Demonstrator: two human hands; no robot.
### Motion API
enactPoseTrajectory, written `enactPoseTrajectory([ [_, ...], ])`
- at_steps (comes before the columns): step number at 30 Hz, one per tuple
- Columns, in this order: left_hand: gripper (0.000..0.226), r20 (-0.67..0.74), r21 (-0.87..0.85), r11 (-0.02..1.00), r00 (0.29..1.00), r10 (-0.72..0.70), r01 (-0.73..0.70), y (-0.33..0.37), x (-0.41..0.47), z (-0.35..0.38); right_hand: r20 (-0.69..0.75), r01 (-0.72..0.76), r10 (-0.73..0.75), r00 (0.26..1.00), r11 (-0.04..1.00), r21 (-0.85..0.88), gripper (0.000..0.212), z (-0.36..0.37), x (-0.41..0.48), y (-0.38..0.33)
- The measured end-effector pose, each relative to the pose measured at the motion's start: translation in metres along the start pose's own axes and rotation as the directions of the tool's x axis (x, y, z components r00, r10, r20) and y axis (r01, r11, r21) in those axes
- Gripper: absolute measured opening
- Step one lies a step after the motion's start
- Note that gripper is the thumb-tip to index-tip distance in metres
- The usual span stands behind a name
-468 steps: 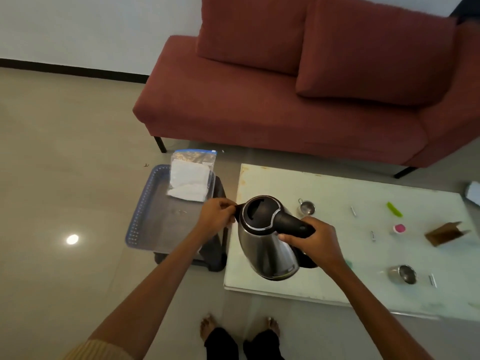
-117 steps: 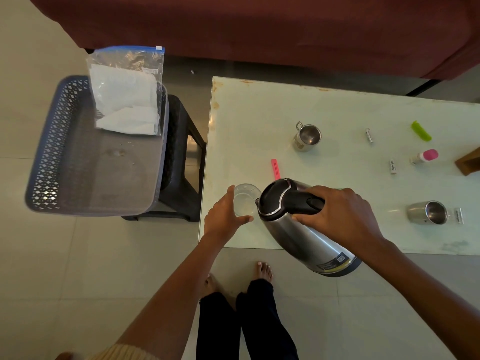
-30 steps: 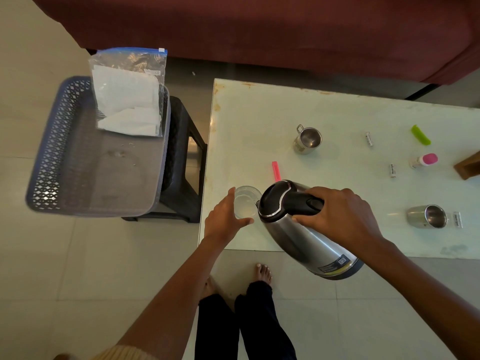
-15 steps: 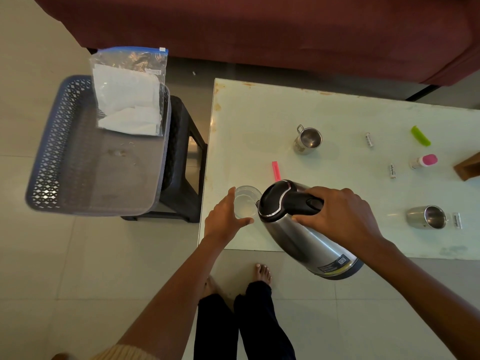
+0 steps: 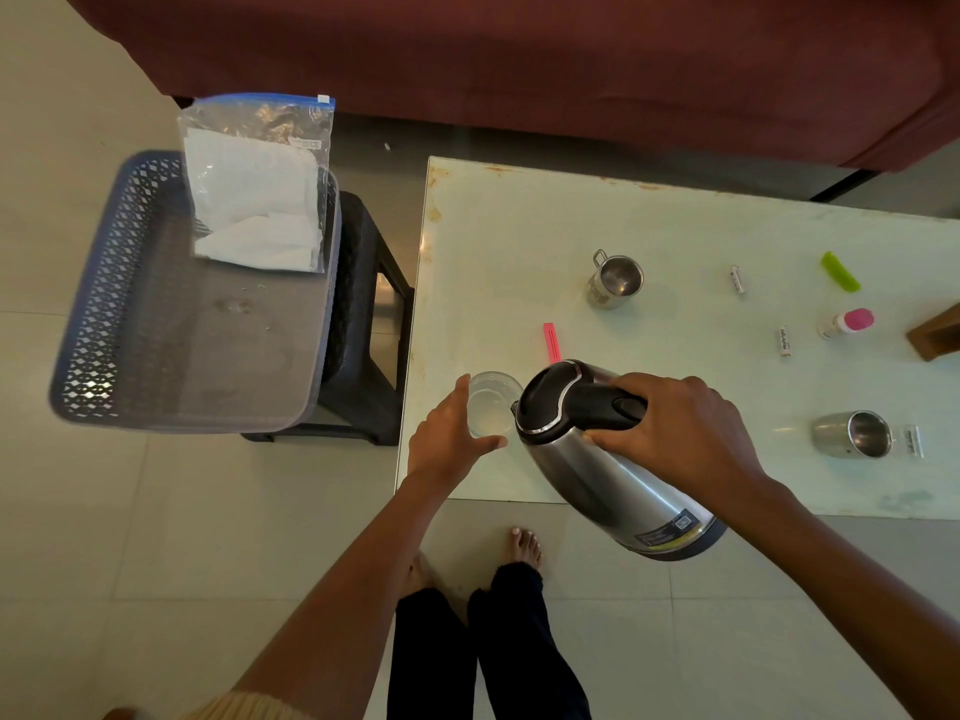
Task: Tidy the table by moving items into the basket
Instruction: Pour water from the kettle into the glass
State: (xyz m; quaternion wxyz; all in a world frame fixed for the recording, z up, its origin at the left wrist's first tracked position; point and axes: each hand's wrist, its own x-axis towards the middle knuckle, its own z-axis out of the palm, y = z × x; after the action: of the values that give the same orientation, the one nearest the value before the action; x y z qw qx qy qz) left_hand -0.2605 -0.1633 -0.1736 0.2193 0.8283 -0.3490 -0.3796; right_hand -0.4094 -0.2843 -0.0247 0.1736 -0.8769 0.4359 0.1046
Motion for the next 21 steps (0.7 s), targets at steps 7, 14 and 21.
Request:
enactPoseTrajectory([
  [7,0.09,0.004,-0.001,1.0,1.0,-0.012,0.012,-0.0018,0.0013,0.0018,0.018,-0.014,0.014,1.0,1.0,0.002,0.051,-0.0006,0.0011,-0.0011],
  [14,0.09,0.004,0.003,1.0,1.0,-0.014,0.014,-0.0024,0.0015,0.0019,0.021,-0.019,0.019,1.0,1.0,0.0,0.049,-0.0021,0.0001,-0.0019],
  [21,0.089,0.005,0.001,1.0,1.0,-0.012,0.012,-0.0034,0.002,0.0026,0.02,-0.031,0.03,0.999,1.0,0.006,0.048,-0.0019,0.0003,-0.0025],
])
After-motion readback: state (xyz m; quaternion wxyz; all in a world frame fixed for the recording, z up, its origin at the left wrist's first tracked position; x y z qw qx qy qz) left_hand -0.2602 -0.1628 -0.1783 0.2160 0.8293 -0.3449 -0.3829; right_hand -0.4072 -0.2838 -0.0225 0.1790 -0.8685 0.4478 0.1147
